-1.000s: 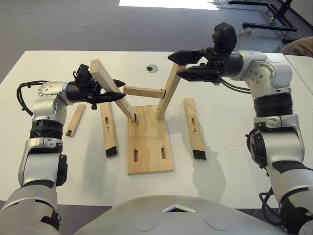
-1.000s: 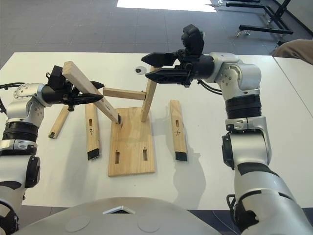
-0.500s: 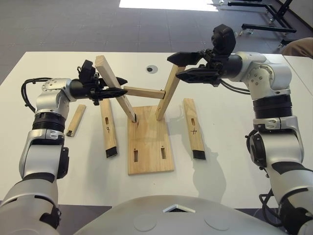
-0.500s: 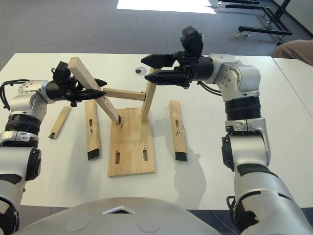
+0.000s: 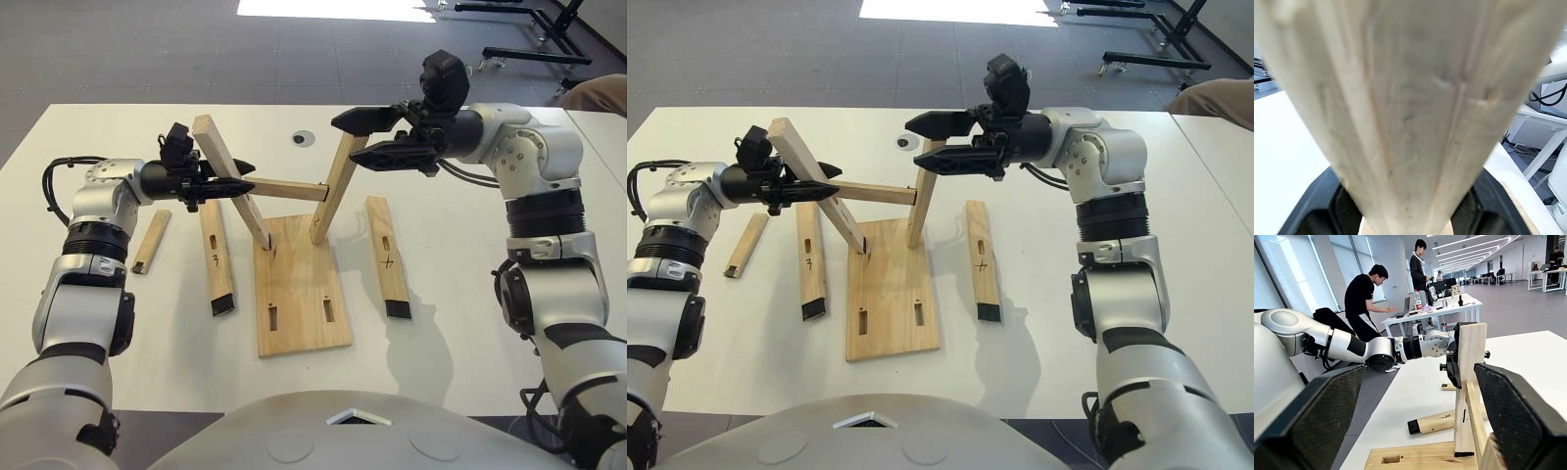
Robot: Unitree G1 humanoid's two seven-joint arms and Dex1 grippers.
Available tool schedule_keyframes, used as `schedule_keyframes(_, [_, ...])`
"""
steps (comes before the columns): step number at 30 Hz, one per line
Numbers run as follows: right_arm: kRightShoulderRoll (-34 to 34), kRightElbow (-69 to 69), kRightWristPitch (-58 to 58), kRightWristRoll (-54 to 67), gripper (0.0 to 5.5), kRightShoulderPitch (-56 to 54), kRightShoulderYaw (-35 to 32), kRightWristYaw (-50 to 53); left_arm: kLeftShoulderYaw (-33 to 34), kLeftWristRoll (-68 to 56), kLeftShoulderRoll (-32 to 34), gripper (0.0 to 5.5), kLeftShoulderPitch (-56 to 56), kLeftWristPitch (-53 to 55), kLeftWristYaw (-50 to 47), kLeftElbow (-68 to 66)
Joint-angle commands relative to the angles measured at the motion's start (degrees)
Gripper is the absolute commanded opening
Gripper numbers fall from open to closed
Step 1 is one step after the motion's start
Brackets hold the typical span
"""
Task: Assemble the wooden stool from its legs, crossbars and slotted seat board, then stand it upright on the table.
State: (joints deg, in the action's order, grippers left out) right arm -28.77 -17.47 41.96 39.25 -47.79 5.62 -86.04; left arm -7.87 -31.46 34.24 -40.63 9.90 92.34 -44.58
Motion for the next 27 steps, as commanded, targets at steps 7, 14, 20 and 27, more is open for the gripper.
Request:
schedule_keyframes(7, [1.7, 2.0, 2.2, -3.4, 4.08, 1.1, 5.9, 2.6, -5.0, 3.6, -0.2, 2.02, 1.7, -2.1, 0.1, -0.1])
schedule_keyframes(14, [2.6, 3.7, 1.5, -2.0, 4.08, 0.6, 3.8, 5.0, -7.2, 3.2, 0.3, 2.02, 2.9, -2.7, 0.1, 1.8])
schedule_keyframes(20, [5.3, 11.3, 3.5, 3.7, 4.08, -0.5, -2.4, 10.9, -7.5, 3.1, 0.8, 2.02, 2.9, -3.0, 0.1, 1.7])
schedule_keyframes(27, [9.6, 22.6, -7.8, -5.4, 4.08, -0.6, -3.8, 30.4, -8.1, 2.4, 1.6, 2.02, 3.8, -2.6, 0.1, 3.0])
